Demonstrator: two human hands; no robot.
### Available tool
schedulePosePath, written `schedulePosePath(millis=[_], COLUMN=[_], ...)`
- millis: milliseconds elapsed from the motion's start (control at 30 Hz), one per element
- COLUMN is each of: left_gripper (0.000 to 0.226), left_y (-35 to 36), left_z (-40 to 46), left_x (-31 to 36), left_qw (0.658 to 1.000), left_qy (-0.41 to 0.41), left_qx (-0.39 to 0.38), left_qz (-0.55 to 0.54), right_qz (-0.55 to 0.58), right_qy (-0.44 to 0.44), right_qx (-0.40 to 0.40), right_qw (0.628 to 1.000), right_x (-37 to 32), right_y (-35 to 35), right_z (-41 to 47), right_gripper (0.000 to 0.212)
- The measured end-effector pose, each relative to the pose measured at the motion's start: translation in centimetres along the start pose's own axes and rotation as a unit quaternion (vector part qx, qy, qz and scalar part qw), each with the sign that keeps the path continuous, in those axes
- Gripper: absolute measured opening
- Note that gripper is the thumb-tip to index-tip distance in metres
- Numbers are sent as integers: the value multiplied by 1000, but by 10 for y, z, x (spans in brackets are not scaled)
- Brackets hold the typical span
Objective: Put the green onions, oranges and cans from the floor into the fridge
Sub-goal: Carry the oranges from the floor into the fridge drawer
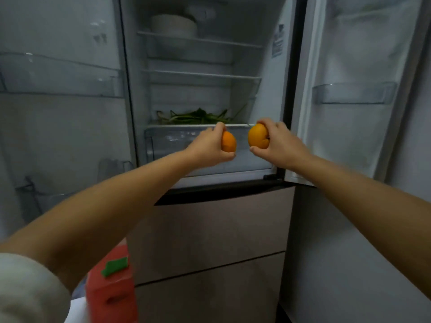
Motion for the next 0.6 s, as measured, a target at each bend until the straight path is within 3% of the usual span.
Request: schedulePosePath(millis=[233,433,500,600], left_gripper=[60,61,59,47], left_y=[-29,-22,-15,15], left_z=[127,217,247,281], left_x=[-37,-70,-74,-88], left_qw=[994,988,984,969], left_qy=[-48,-83,-81,-86], left_qx=[86,35,-1,-123], left_qz=[44,125,156,198], right_qz=[23,1,-15,-16], right_qy=[-87,-95,-81,-22], right_qx=[8,-63,-114,-309], right_qw=[996,993,990,951], right_x=[25,47,59,80], right_y=[26,70,85,127], right_z=[151,256,290,321], right_gripper=[69,72,69,55])
Point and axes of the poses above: each hand's wrist, its own z-axis towards the middle knuckle, its own y-axis out of the palm, x = y × z, the point moved 8 cm from there along z, towards the middle knuckle, and after that the axes turned 6 degrees about -x, right-handed, at the moved point
